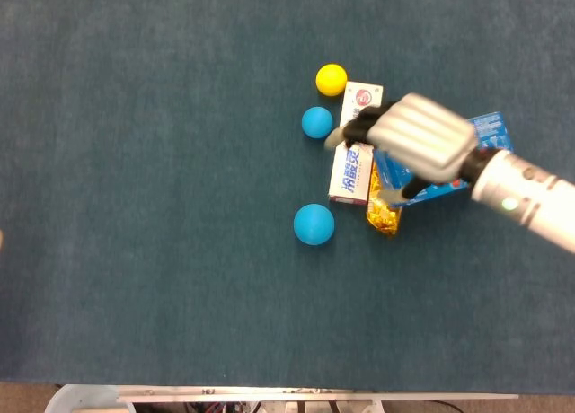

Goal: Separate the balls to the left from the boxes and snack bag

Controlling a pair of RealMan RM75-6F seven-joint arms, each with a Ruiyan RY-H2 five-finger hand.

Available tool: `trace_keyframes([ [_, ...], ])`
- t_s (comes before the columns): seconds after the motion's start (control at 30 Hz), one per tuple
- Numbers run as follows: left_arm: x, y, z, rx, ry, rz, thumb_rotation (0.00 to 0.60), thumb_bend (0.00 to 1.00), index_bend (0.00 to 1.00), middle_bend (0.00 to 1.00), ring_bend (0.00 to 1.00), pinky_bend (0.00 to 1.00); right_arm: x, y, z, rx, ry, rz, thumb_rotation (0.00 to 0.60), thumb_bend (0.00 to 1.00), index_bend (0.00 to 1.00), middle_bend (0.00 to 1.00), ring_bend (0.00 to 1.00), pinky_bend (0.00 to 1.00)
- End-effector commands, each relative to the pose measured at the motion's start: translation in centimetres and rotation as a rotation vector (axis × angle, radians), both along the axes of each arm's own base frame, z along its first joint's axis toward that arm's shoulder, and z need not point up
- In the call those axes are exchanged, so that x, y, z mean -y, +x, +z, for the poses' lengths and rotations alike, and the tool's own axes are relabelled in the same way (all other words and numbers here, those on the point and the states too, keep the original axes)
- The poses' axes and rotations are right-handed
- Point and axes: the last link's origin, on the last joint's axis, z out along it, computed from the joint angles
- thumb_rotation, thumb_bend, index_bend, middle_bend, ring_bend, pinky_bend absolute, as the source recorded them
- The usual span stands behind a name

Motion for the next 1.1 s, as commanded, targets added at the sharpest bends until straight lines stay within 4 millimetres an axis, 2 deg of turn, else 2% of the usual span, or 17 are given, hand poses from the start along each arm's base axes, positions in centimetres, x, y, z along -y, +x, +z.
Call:
trace_keyframes([
  [0.03,0.1,0.1,0.1,0.0,0.001,-0.003,0.6,0.37,0.08,0.13,0.07,0.0,-0.9,1.6,-1.6,-0.021,0.029,0.082,0.6,0.09,0.26,0.37,0.29,0.42],
  [0.2,0.1,0.2,0.1,-0.001,0.0,-0.006,0.6,0.37,0.08,0.13,0.08,0.0,-1.9,2.8,-3.4,-0.047,0.061,0.149,0.6,0.08,0.26,0.37,0.3,0.42],
  [0.5,0.4,0.4,0.0,0.0,-0.005,-0.01,0.6,0.37,0.08,0.12,0.08,0.0,-3.5,3.5,-7.3,-0.125,0.119,0.235,0.6,0.05,0.26,0.36,0.29,0.42],
  [0.8,0.9,0.0,0.3,0.004,0.0,0.004,0.6,0.37,0.08,0.12,0.07,0.0,-3.6,3.4,-11.2,-0.189,0.128,0.246,0.6,0.0,0.26,0.34,0.25,0.41],
  [1.1,1.2,-0.5,0.6,0.009,0.006,0.017,0.6,0.37,0.08,0.12,0.07,0.0,-3.3,2.2,-13.4,-0.256,0.122,0.23,0.6,0.0,0.24,0.33,0.24,0.4],
])
